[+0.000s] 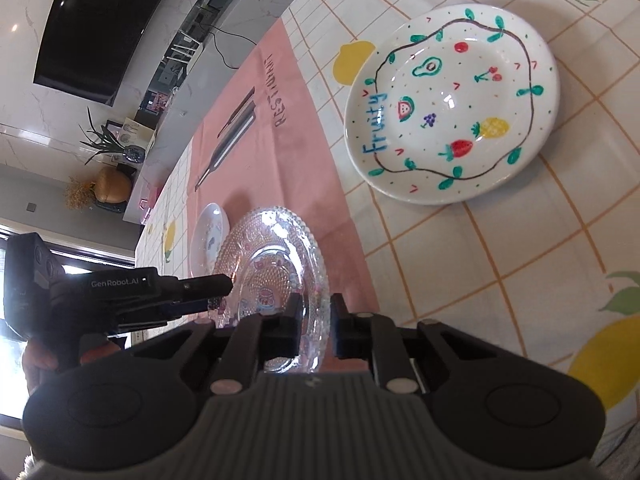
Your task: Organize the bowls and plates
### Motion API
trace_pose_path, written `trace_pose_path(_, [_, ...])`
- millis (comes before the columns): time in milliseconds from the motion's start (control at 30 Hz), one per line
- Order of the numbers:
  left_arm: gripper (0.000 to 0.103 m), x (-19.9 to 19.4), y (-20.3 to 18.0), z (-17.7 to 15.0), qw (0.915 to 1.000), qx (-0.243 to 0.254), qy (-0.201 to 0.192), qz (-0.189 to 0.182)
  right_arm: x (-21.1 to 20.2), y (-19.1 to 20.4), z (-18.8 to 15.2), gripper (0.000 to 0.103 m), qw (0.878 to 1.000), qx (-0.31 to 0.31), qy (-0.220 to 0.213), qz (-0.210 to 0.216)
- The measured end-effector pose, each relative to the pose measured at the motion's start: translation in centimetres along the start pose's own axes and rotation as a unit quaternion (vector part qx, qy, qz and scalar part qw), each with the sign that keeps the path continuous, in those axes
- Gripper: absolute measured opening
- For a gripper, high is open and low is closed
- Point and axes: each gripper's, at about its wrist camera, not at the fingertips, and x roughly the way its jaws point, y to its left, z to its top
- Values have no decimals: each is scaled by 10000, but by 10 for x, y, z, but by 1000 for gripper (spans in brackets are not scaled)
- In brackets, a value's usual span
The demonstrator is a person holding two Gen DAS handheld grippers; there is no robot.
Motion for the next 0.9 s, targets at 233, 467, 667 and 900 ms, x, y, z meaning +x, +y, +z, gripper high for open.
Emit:
trace_pose_path(233, [34, -4, -7, -18, 9994, 274, 193, -13, -17, 13, -17, 12, 9999, -139, -68, 6])
trace_pose_path(467, [34, -6, -17, -29, 9961, 816, 341, 12, -31, 15, -32, 13, 9998, -140, -123, 84])
trace_pose_path(667, [34, 4, -27, -28, 9909, 1227, 546, 105, -32, 13, -45, 14, 9999, -171, 4, 23])
trace_pose_path(900, [36, 21, -32, -32, 9863, 1474, 715, 203, -28, 18, -61, 15, 9986, -433, 50, -288])
